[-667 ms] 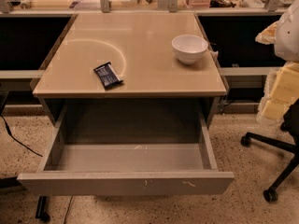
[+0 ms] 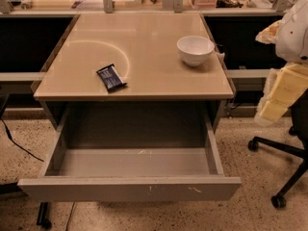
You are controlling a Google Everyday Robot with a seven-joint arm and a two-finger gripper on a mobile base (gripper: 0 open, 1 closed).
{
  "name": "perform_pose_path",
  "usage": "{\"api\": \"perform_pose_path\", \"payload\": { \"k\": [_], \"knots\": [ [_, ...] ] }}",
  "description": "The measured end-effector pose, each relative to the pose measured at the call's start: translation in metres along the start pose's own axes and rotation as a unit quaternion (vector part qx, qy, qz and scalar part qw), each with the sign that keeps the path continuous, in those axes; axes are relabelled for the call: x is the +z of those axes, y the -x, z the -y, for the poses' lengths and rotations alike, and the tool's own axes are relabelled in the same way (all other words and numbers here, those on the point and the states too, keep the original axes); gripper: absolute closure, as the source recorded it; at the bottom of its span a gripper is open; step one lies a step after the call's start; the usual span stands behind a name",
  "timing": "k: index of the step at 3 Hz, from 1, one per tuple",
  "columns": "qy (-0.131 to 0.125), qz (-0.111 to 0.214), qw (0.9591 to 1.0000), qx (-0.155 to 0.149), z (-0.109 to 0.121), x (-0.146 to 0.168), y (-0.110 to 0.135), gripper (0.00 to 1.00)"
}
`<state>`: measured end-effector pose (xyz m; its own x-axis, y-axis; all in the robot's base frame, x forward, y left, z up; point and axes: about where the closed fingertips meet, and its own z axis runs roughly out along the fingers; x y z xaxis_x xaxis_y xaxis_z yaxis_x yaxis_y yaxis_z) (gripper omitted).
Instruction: Place rxbar blueberry into top drawer
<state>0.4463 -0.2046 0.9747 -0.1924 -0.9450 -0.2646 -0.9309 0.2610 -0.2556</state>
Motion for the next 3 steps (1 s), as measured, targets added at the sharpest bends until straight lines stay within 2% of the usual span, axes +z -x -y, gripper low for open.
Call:
{"api": "perform_pose_path", "payload": {
  "k": [1, 2, 3],
  "knots": [
    [0.031, 0.072, 0.9958, -0.046, 0.01, 0.039, 0.059, 0.0],
    [0.073, 0.138, 0.9842, -0.083, 0.021, 0.084, 0.127, 0.0],
    [0.11, 0.166, 0.9748, -0.101, 0.027, 0.127, 0.176, 0.0]
  ]
}}
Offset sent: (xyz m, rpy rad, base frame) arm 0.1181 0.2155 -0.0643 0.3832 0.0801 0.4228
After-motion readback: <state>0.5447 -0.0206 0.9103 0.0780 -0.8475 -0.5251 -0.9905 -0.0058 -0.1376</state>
